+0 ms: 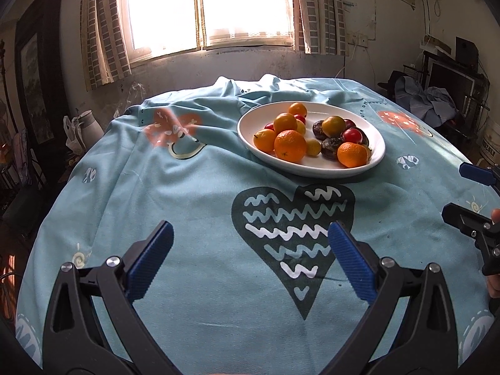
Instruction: Organize fruits
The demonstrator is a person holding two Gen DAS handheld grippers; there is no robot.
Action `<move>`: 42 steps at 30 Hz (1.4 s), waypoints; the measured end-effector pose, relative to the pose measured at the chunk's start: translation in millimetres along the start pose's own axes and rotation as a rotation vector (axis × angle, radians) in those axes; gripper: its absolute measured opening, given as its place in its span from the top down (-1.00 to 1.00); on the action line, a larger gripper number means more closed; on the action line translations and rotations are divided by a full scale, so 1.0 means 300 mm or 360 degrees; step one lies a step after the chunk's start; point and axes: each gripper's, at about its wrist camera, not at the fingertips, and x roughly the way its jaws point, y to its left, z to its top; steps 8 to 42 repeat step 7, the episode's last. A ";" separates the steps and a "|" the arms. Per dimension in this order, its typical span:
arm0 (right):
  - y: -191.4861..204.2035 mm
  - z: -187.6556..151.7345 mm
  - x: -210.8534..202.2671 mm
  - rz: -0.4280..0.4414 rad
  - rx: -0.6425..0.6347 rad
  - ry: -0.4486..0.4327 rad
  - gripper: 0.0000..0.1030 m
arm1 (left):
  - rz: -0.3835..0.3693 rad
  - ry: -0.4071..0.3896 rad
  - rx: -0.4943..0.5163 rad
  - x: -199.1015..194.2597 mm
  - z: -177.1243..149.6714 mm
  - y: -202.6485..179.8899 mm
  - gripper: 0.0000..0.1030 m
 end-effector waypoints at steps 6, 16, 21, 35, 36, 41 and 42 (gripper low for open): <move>0.006 -0.001 0.001 -0.0010 -0.0018 0.0003 -0.97 | 0.0044 -0.0010 -0.0003 0.000 -0.001 0.004 -0.96; 0.006 -0.002 0.003 -0.0010 -0.0021 0.0004 -0.97 | 0.0049 -0.0010 -0.0001 0.001 -0.001 0.003 -0.96; 0.006 -0.002 0.003 -0.0010 -0.0021 0.0004 -0.97 | 0.0049 -0.0010 -0.0001 0.001 -0.001 0.003 -0.96; 0.006 -0.002 0.003 -0.0010 -0.0021 0.0004 -0.97 | 0.0049 -0.0010 -0.0001 0.001 -0.001 0.003 -0.96; 0.006 -0.002 0.003 -0.0010 -0.0021 0.0004 -0.97 | 0.0049 -0.0010 -0.0001 0.001 -0.001 0.003 -0.96; 0.006 -0.002 0.003 -0.0010 -0.0021 0.0004 -0.97 | 0.0049 -0.0010 -0.0001 0.001 -0.001 0.003 -0.96; 0.006 -0.002 0.003 -0.0010 -0.0021 0.0004 -0.97 | 0.0049 -0.0010 -0.0001 0.001 -0.001 0.003 -0.96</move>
